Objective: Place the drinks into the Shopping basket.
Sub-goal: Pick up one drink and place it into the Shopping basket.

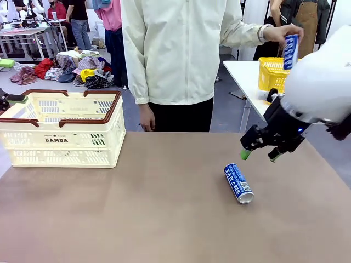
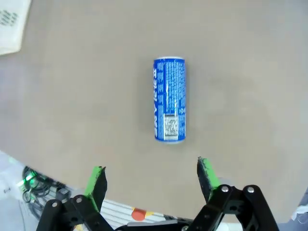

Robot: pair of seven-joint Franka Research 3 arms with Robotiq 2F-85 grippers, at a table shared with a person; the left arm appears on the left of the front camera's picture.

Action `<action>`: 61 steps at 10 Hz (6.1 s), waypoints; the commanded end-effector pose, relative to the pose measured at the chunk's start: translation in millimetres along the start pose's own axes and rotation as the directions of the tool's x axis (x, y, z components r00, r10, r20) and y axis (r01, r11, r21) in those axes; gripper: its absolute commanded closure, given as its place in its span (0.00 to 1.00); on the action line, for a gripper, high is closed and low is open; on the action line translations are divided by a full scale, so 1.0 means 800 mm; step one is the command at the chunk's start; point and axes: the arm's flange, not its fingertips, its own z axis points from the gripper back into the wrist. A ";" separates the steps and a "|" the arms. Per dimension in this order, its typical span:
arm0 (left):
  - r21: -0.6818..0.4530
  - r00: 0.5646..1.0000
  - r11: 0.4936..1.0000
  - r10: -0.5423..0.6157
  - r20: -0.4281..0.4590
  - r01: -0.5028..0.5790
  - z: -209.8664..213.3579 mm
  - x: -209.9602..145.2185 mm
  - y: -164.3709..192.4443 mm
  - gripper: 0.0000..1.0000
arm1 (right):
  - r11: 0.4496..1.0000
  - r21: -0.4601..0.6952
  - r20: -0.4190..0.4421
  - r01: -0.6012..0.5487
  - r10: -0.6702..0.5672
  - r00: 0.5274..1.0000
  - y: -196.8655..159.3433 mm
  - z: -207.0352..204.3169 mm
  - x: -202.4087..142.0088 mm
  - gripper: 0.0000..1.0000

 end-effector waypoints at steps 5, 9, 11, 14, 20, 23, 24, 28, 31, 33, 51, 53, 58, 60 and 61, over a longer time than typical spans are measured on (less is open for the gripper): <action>-0.015 1.000 1.000 -0.006 0.003 0.006 0.000 -0.003 -0.001 0.00 | 0.985 -0.161 -0.034 0.055 -0.061 0.998 -0.010 -0.161 0.046 0.00; -0.015 1.000 1.000 -0.006 0.003 0.006 0.000 -0.003 -0.001 0.00 | 0.924 0.153 0.106 0.351 -0.368 0.924 -0.196 0.061 -0.010 0.00; -0.015 1.000 1.000 -0.006 0.003 0.006 0.000 -0.003 -0.001 0.00 | 0.802 0.284 0.069 0.526 -0.564 0.823 -0.327 0.151 -0.079 0.00; -0.015 1.000 1.000 -0.006 0.003 0.006 0.000 -0.003 -0.001 0.00 | 0.674 0.379 0.073 0.634 -0.705 0.706 -0.401 0.151 -0.147 0.00; -0.015 1.000 1.000 -0.006 0.003 0.006 0.000 -0.003 -0.001 0.00 | 0.720 0.352 0.056 0.598 -0.654 0.754 -0.382 0.126 -0.120 0.00; -0.015 1.000 1.000 -0.006 0.003 0.006 0.000 -0.003 -0.001 0.00 | 0.822 0.282 0.019 0.495 -0.520 0.854 -0.299 0.107 -0.073 0.00; -0.015 1.000 1.000 -0.006 0.003 0.006 0.000 -0.003 -0.001 0.00 | 0.866 0.232 0.017 0.442 -0.458 0.889 -0.251 0.096 -0.054 0.00; -0.015 1.000 1.000 -0.006 0.003 0.006 0.000 -0.003 -0.001 0.00 | 0.996 0.026 -0.093 0.084 -0.082 0.992 -0.051 0.018 0.012 0.00; -0.015 1.000 1.000 -0.006 0.003 0.006 0.000 -0.003 -0.001 0.00 | 0.996 -0.061 -0.109 -0.070 0.063 0.992 0.031 -0.047 0.020 0.00; -0.015 1.000 1.000 -0.006 0.003 0.006 0.000 -0.003 -0.001 0.00 | 0.983 -0.131 -0.076 -0.132 0.123 0.989 0.042 -0.079 0.024 0.00; -0.015 1.000 1.000 -0.006 0.003 0.006 0.000 -0.003 -0.001 0.00 | 0.953 -0.299 -0.114 -0.046 0.012 0.993 0.010 -0.216 0.063 1.00; -0.015 1.000 1.000 -0.006 0.003 0.006 0.000 -0.003 -0.001 0.00 | 0.956 -0.289 -0.113 -0.042 0.009 0.994 0.011 -0.209 0.061 1.00; -0.015 1.000 1.000 -0.006 0.003 0.006 0.000 -0.003 -0.001 0.00 | 0.962 -0.270 -0.127 -0.037 0.002 0.992 0.015 -0.194 0.055 1.00; -0.015 1.000 1.000 -0.006 0.003 0.006 0.000 -0.003 -0.001 0.00 | 0.963 -0.267 -0.129 -0.033 -0.002 0.992 0.016 -0.187 0.053 1.00; -0.015 1.000 1.000 -0.006 0.003 0.006 0.000 -0.003 -0.001 0.00 | 0.963 -0.268 -0.138 -0.031 -0.007 0.990 0.016 -0.186 0.053 1.00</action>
